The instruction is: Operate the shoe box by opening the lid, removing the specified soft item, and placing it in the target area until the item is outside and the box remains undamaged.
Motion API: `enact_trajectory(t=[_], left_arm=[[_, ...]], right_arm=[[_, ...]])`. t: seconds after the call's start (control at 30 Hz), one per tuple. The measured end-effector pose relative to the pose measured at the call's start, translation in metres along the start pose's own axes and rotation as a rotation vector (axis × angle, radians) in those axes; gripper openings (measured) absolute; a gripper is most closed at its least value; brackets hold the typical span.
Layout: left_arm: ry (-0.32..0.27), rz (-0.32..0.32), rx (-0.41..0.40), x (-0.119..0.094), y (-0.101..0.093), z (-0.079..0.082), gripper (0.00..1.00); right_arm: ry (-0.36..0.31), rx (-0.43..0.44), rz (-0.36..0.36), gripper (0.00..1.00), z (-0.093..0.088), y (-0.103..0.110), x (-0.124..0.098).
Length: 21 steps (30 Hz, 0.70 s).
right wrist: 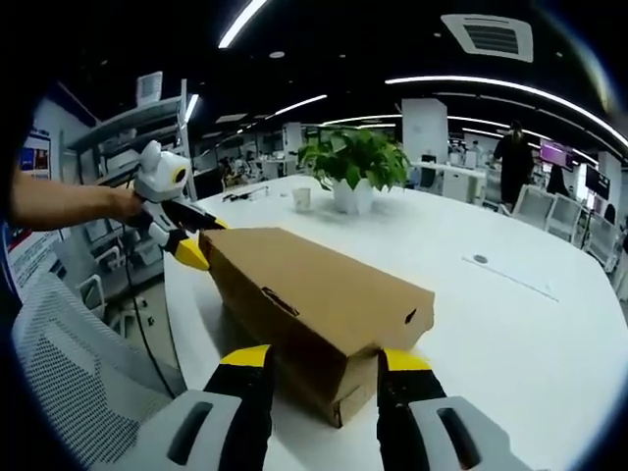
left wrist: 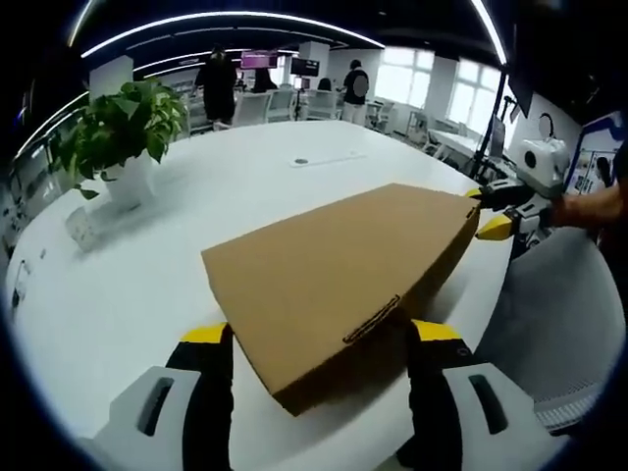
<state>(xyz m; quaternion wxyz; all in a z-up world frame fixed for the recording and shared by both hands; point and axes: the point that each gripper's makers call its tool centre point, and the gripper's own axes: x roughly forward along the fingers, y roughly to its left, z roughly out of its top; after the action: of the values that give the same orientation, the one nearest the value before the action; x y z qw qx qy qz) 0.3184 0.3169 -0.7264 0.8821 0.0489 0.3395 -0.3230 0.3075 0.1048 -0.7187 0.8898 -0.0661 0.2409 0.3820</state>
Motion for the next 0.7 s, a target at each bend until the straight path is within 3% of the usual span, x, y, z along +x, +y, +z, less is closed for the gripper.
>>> enact_trajectory(t=[0.3,0.7], left_arm=[[-0.047,0.001,-0.018,-0.006,0.001,0.014,0.77],[-0.128,0.053,-0.007,-0.016,0.016,0.045,0.68]], right_arm=[[-0.033,-0.002,-0.012,0.40,0.018,-0.003,-0.003],[-0.107,-0.038,-0.040,0.40,0.055,-0.016,-0.006]])
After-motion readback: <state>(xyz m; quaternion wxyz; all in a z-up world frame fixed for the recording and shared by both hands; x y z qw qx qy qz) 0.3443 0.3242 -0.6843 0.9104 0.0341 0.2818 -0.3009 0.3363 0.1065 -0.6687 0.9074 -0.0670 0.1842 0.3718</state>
